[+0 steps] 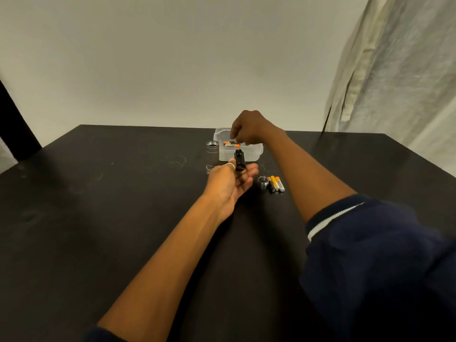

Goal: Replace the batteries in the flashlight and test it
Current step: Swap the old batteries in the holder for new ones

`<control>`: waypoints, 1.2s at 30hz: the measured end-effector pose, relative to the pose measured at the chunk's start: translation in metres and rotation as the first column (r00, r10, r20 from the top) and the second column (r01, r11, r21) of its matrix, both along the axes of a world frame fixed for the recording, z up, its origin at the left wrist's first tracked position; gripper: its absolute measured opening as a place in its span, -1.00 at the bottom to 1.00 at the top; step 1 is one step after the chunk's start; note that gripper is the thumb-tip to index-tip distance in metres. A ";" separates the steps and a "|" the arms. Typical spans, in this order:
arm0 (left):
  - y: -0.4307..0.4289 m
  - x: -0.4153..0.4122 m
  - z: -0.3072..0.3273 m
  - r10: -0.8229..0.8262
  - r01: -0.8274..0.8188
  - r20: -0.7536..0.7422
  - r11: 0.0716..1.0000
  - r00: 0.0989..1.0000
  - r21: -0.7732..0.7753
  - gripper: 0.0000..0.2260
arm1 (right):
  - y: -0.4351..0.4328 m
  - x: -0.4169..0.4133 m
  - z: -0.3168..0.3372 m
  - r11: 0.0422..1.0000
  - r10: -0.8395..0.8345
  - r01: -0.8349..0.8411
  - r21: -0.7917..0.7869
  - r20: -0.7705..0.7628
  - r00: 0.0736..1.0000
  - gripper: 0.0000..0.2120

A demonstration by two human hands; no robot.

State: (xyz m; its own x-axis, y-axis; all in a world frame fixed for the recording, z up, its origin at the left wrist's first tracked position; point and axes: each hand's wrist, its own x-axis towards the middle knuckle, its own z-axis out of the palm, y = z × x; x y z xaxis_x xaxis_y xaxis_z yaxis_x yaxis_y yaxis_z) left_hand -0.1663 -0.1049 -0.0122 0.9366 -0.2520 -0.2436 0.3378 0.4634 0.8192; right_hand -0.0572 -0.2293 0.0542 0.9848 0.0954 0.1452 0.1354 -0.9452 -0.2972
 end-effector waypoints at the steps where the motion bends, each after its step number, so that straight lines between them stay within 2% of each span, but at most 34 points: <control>1: 0.001 0.001 -0.001 0.003 -0.004 -0.010 1.000 1.000 -0.005 -0.68 | 0.002 0.007 -0.002 1.000 0.014 -0.014 -0.027 -0.016 1.000 -0.74; 9: 0.001 0.000 -0.001 0.019 -0.019 -0.029 1.000 0.999 0.005 -0.73 | 0.004 0.043 -0.019 0.979 0.047 -0.056 -0.194 -0.051 0.998 -0.74; 17: -0.001 -0.001 0.002 0.013 -0.012 -0.017 1.000 1.000 0.027 -0.70 | -0.001 0.049 -0.026 0.975 0.049 -0.062 -0.211 -0.070 0.996 -0.88; 20: -0.001 -0.002 0.002 0.008 -0.008 -0.010 0.999 1.000 0.031 -0.71 | 0.002 0.045 -0.026 0.966 0.041 -0.050 -0.252 -0.044 0.998 -0.84; 23: -0.001 -0.003 0.003 -0.002 0.002 -0.006 1.000 1.000 0.023 -0.71 | 0.001 0.036 -0.015 0.969 0.052 -0.047 -0.241 0.013 0.999 -0.72; 28: 0.001 -0.003 0.003 -0.020 0.020 -0.004 1.000 1.000 0.006 -0.70 | -0.006 -0.005 0.018 1.000 0.018 -0.017 -0.011 0.163 0.986 -0.76; 31: 0.001 -0.006 0.004 -0.033 0.033 0.010 0.999 0.999 0.011 -0.70 | -0.010 -0.042 0.020 0.957 -0.042 -0.033 0.287 0.248 0.968 -0.82; 33: 0.002 -0.009 0.005 -0.038 0.037 0.027 0.999 0.999 0.015 -0.71 | -0.013 -0.066 0.012 0.834 -0.090 -0.050 0.549 0.224 0.970 -0.89; 36: 0.003 -0.010 0.005 -0.035 0.035 0.050 0.999 0.998 0.006 -0.72 | -0.015 -0.089 -0.007 0.538 -0.092 -0.049 0.842 0.116 0.989 -0.94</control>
